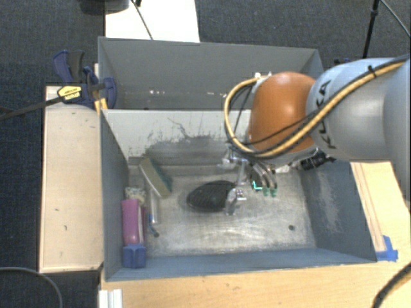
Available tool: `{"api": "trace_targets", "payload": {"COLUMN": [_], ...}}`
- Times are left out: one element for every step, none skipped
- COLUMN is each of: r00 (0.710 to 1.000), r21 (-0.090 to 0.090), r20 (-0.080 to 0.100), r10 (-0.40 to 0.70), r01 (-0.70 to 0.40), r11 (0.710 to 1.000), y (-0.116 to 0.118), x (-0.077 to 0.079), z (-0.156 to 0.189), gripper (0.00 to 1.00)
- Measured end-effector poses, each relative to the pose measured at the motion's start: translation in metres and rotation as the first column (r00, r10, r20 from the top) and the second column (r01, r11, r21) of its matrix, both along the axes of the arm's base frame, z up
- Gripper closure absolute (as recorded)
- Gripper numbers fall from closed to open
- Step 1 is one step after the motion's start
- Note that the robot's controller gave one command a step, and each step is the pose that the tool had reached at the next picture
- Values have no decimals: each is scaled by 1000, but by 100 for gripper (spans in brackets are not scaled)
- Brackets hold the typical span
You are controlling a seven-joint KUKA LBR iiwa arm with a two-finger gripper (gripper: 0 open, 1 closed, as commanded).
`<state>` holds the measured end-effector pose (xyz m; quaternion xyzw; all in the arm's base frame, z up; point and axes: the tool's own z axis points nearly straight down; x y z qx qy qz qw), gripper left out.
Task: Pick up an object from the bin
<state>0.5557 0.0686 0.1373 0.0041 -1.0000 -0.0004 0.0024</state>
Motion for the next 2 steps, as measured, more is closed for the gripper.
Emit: {"api": "trace_targets", "payload": {"r00": [995,995], "r21": [0,1], "r20": [3,7], "r10": [-101,-104], "r01": [101,104], "r11": [995,995], "y": [5,5], "x": [-10,-9], "z": [-43,-41], "gripper": [0,100]}}
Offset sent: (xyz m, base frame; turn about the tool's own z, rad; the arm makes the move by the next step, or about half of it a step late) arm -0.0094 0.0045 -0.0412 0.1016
